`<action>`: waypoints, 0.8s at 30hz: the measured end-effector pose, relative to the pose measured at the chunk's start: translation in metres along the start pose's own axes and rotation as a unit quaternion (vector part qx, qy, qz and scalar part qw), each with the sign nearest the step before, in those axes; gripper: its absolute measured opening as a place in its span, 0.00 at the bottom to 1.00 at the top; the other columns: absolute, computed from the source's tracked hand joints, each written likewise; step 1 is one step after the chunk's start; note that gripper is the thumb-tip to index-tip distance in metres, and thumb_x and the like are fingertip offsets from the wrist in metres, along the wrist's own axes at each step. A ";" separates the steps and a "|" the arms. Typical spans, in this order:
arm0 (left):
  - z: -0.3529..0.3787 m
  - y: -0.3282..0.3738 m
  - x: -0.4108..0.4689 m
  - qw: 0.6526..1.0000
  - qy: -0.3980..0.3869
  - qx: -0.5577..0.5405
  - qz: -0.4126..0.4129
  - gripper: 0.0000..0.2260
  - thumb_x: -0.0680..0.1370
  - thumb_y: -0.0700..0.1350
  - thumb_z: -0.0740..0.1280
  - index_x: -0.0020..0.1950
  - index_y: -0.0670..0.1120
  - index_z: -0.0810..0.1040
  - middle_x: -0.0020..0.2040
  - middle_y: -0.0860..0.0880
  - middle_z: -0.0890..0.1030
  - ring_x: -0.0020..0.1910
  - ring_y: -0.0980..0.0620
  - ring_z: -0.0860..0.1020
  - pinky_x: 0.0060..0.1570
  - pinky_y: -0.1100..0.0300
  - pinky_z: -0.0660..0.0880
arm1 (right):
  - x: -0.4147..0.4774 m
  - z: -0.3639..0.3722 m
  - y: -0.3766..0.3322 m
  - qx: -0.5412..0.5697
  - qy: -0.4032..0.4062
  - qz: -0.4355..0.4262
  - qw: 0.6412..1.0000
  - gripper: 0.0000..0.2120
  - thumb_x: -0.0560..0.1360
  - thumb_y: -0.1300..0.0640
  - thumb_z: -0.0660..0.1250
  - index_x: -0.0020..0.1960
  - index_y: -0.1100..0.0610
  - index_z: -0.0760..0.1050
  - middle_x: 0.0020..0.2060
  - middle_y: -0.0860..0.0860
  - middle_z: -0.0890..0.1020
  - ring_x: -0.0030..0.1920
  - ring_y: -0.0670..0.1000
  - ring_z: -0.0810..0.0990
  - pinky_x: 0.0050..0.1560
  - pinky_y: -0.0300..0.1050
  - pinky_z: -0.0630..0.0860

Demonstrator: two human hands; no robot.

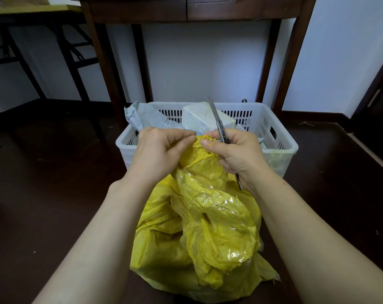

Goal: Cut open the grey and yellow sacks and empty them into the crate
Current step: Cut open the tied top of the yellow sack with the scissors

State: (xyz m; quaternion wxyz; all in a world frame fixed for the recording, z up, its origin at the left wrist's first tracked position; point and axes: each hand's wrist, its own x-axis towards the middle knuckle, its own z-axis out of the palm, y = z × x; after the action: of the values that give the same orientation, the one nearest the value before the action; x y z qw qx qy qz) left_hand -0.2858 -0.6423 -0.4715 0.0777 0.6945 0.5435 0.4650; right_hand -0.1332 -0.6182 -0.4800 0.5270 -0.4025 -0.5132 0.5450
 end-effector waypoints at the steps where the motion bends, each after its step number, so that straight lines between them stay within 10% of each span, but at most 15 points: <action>1: 0.001 0.000 0.000 1.000 0.009 -0.013 -0.025 0.07 0.75 0.46 0.70 0.50 0.45 0.85 0.45 0.47 0.85 0.48 0.49 0.82 0.55 0.45 0.75 | 0.000 0.001 0.001 -0.001 0.002 -0.008 1.000 0.05 0.70 0.67 0.72 0.42 0.59 0.79 0.20 0.45 0.74 0.14 0.40 0.62 0.15 0.31 0.57; 9: 0.000 -0.004 0.005 0.861 0.093 -0.337 -0.370 0.05 0.72 0.37 0.70 0.44 0.35 0.82 0.38 0.41 0.82 0.39 0.44 0.80 0.48 0.49 0.78 | -0.004 0.011 0.008 -0.080 -0.012 -0.056 0.995 0.07 0.68 0.68 0.73 0.38 0.57 0.81 0.18 0.43 0.71 0.17 0.40 0.63 0.20 0.30 0.61; 15: 0.006 -0.018 0.001 0.765 0.114 -0.441 -0.456 0.10 0.76 0.34 0.65 0.34 0.38 0.76 0.23 0.49 0.79 0.20 0.55 0.77 0.20 0.65 0.74 | -0.008 0.014 0.012 -0.112 -0.057 -0.040 0.991 0.08 0.67 0.69 0.74 0.36 0.57 0.80 0.31 0.71 0.76 0.17 0.44 0.63 0.20 0.33 0.61; 17: 0.011 -0.024 0.000 0.743 0.123 -0.457 -0.473 0.10 0.77 0.34 0.64 0.35 0.39 0.75 0.22 0.49 0.79 0.19 0.56 0.76 0.18 0.65 0.73 | -0.008 0.015 0.014 -0.138 -0.067 -0.046 0.987 0.10 0.66 0.69 0.75 0.34 0.56 0.80 0.34 0.66 0.81 0.17 0.43 0.65 0.20 0.33 0.63; 20: 0.015 -0.040 -0.002 0.705 0.154 -0.472 -0.507 0.02 0.76 0.35 0.66 0.45 0.37 0.79 0.28 0.47 0.82 0.26 0.53 0.80 0.29 0.59 0.80 | -0.009 0.016 0.016 -0.162 -0.090 -0.045 0.982 0.12 0.64 0.70 0.75 0.32 0.55 0.80 0.28 0.49 0.80 0.19 0.38 0.71 0.22 0.26 0.63; 24: 0.014 -0.060 -0.005 0.651 0.169 -0.485 -0.560 0.17 0.74 0.36 0.68 0.62 0.40 0.77 0.48 0.44 0.83 0.52 0.46 0.82 0.52 0.44 0.78 | -0.013 0.018 0.017 -0.162 -0.106 -0.007 0.981 0.13 0.64 0.72 0.75 0.30 0.55 0.79 0.31 0.51 0.80 0.20 0.36 0.71 0.21 0.25 0.63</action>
State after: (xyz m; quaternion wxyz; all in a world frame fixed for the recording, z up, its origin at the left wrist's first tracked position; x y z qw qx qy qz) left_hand -0.3170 -0.6173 -0.5193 0.5556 0.0317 0.5302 0.6397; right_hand -0.1524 -0.6319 -0.4956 0.4011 -0.4186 -0.6504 0.4908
